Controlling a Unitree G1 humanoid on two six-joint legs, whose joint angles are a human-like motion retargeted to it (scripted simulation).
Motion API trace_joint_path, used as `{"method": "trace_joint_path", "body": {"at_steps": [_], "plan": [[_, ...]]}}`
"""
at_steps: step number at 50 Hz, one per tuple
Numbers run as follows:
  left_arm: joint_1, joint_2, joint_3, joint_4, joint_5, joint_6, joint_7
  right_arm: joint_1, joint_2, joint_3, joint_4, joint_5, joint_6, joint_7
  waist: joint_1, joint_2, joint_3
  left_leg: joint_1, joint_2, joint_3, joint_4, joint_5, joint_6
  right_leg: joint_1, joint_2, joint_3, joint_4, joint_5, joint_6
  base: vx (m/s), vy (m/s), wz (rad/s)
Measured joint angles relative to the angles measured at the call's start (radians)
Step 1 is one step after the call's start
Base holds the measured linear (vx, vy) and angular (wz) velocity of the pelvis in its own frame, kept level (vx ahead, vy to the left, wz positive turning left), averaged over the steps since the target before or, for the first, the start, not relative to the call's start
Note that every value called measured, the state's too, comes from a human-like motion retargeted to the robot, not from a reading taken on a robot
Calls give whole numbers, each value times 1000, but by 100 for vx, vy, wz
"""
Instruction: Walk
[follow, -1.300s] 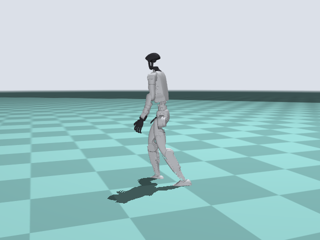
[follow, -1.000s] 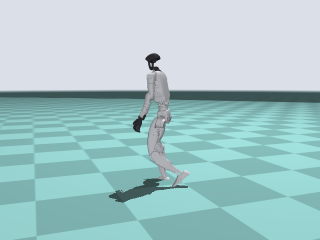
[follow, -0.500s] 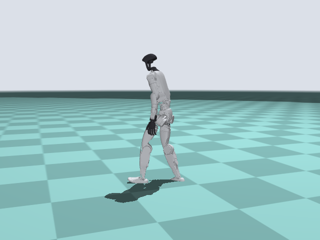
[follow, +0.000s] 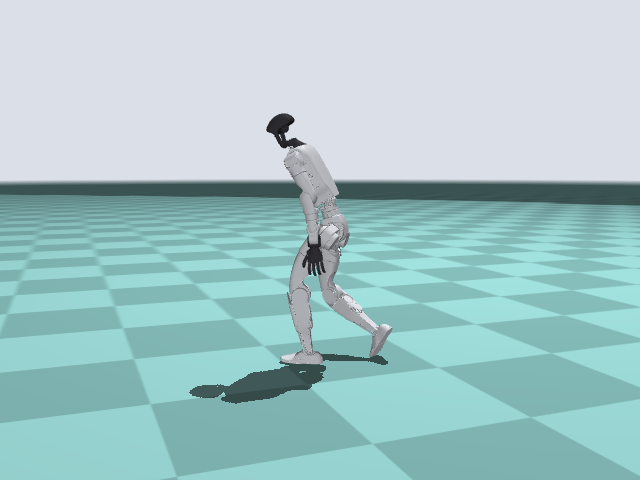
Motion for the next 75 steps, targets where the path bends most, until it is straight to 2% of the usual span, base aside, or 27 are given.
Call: {"method": "trace_joint_path", "body": {"at_steps": [5,8,10,13,19,22,25,28,32,35,39,42,45,47,51,54,57,60,63,65,66,68,70,73,75], "plan": [[-13,-3,16,3,-29,11,12,-32,0,6,-9,18,2,-8,-61,15,27,62,-54,-51,-50,-34,5,-199,-39,11,89,-156,-51,44,8,45],[-14,-8,21,2,-46,9,24,-41,0,12,-7,28,3,-19,-87,45,40,117,-58,-86,-100,-45,-7,-313,-16,-5,-22,-218,-59,50,5,30],[-10,-11,19,-3,-51,2,32,-40,2,16,-2,31,2,-26,-99,67,47,148,-53,-106,-120,-57,-15,-378,10,-18,-137,-213,-51,53,4,20],[0,-10,18,-15,-45,-13,41,-30,8,21,6,34,2,-27,-105,97,54,191,-38,-123,-131,-83,-26,-453,58,-34,-347,-132,-15,55,4,6],[2,4,29,-21,-27,-44,48,-13,21,33,11,21,-1,-24,-99,133,66,266,11,-102,-87,-170,-31,-514,147,-63,-721,145,89,57,-1,0],[1,8,41,-20,-34,-53,54,-8,27,33,8,21,-2,-32,-101,139,63,284,34,-87,-10,-207,-41,-534,163,-61,-752,248,112,58,-10,15],[-2,6,61,-15,-55,-56,61,-13,29,32,8,29,0,-47,-95,153,70,292,66,-109,108,-206,-71,-532,194,-51,-703,303,101,58,-17,-8],[2,0,82,-12,-91,-54,68,-25,26,35,8,41,1,-67,-83,169,85,274,99,-162,280,-108,-139,-514,233,-48,-609,257,45,56,-19,-27],[21,1,98,-29,-137,-51,75,-35,14,40,-2,48,-2,-89,-66,172,89,211,160,-186,539,34,-176,-464,268,-52,-511,92,-48,53,-17,-20],[28,9,105,-53,-164,-48,81,-40,-3,39,-11,45,-1,-98,-52,160,89,145,208,-184,695,68,-157,-402,283,-58,-480,-53,-91,52,-13,-9],[27,25,118,-84,-182,-46,88,-39,-23,34,-18,25,2,-98,-24,130,87,51,239,-166,747,-14,-109,-289,294,-55,-505,-196,-99,55,-8,0],[31,33,117,-101,-175,-49,90,-27,-32,32,-22,4,1,-92,5,107,80,-6,235,-136,634,-94,-100,-191,295,-48,-550,-264,-89,60,-3,-1],[37,35,106,-107,-154,-54,90,-7,-37,31,-20,-20,-5,-82,31,89,66,-43,215,-102,412,-104,-123,-94,282,-46,-596,-312,-81,63,0,6],[38,33,98,-104,-134,-54,88,6,-39,32,-16,-38,-9,-73,42,79,52,-53,193,-81,225,-48,-151,-35,267,-58,-622,-338,-81,63,2,22],[38,26,88,-91,-87,-48,81,31,-42,29,-8,-75,-13,-62,52,67,22,-22,133,-54,-192,137,-208,72,248,-85,-652,-378,-73,62,5,29],[47,17,87,-83,-75,-42,79,49,-41,31,-5,-83,-14,-62,61,63,-10,-35,121,-38,-278,181,-208,114,240,-85,-608,-417,-68,63,10,10],[50,7,93,-65,-90,-37,81,56,-38,32,-6,-75,-14,-64,67,44,-25,-39,110,-16,-219,175,-165,148,210,-67,-531,-422,-53,64,12,4],[47,-2,100,-42,-123,-35,84,53,-28,32,-13,-58,-13,-61,64,16,-21,-50,87,-9,-85,110,-104,152,156,-43,-397,-361,-28,61,13,15],[35,-5,112,-32,-153,-35,79,34,-22,28,-33,-41,-13,-44,45,-9,4,-31,46,-6,-4,37,-49,104,80,-21,-187,-114,14,54,14,34],[24,-3,121,-36,-165,-35,79,15,-20,24,-52,-32,-14,-36,24,-20,22,-10,14,-7,14,1,-19,48,36,1,-57,0,22,49,14,48],[24,-2,123,-41,-168,-36,82,10,-19,23,-61,-29,-16,-37,12,-21,27,-3,0,-12,24,-16,-9,18,19,5,-4,14,17,47,12,54],[20,2,129,-50,-176,-38,91,-5,-18,21,-80,-25,-19,-41,-13,-19,38,15,-25,-25,33,-47,7,-48,-5,13,82,2,0,46,11,50],[2,6,141,-56,-188,-38,105,-32,-20,22,-93,-21,-18,-48,-35,-9,54,41,-42,-43,14,-64,12,-124,-11,19,122,-58,-17,45,10,39],[-17,7,154,-57,-206,-46,127,-60,-18,30,-92,-21,-21,-66,-69,17,68,80,-55,-79,-27,-75,1,-240,7,6,78,-169,-37,46,6,39],[-29,4,159,-55,-214,-55,139,-74,-17,37,-82,-23,-22,-77,-88,38,76,112,-58,-104,-66,-70,-15,-313,32,-7,-12,-198,-38,49,5,36]]}}
